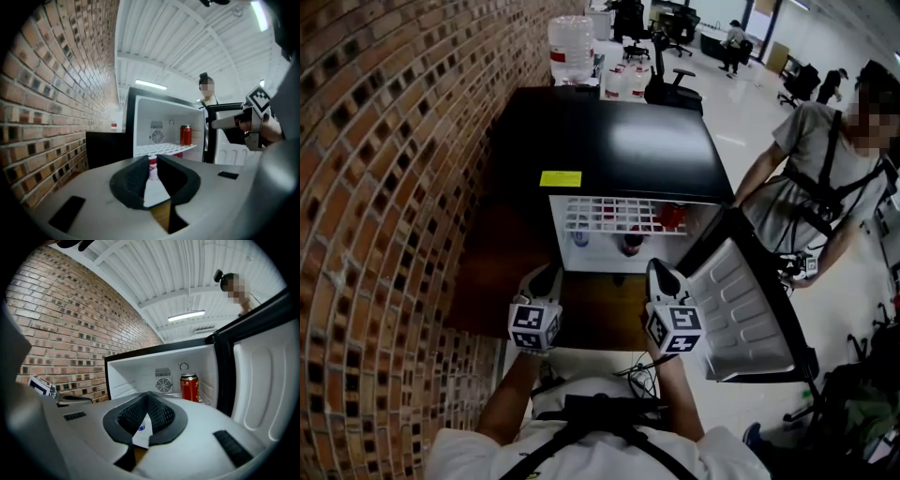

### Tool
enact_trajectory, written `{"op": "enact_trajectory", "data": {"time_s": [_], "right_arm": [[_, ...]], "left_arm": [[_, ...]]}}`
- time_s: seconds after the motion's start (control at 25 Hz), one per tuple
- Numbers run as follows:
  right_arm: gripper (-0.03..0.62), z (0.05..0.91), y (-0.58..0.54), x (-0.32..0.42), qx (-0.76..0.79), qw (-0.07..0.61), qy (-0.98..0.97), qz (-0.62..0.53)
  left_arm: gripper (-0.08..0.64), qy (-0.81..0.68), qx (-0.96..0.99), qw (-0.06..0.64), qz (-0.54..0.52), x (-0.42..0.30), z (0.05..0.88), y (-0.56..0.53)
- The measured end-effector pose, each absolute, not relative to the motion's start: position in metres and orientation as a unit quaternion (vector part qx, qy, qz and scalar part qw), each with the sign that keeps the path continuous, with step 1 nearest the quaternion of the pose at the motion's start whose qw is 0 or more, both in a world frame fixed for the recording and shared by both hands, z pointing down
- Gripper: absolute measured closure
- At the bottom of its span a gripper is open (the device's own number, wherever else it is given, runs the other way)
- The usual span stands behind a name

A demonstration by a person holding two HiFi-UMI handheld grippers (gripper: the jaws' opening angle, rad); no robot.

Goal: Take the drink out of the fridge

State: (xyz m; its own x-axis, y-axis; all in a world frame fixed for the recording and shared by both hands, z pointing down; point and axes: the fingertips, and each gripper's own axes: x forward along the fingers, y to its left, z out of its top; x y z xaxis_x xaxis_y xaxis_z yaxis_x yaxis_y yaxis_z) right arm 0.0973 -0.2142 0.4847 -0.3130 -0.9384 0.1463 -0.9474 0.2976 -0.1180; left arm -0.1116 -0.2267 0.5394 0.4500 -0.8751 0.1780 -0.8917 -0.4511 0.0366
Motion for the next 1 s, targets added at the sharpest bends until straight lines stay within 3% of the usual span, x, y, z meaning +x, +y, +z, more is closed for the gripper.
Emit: {"op": "enact_trajectory", "data": {"time_s": [0.04, 0.52, 1.0], "right_arm": [[0.577, 0.484, -0.214, 0.097, 0.585, 0.024, -0.806, 0.092], [0.577, 0.484, -0.208, 0.108, 0.597, 0.033, -0.797, 0.089], [0.577, 0.486, -0.202, 0.112, 0.599, 0.038, -0.795, 0.092]], "left_arm": [[0.543, -0.509, 0.857, 0.053, 0.062, -0.102, 0.528, -0.227], [0.543, -0.455, 0.888, 0.061, 0.035, -0.030, 0.484, -0.232], [0.543, -0.441, 0.895, 0.059, 0.035, -0.017, 0.481, -0.227]]}}
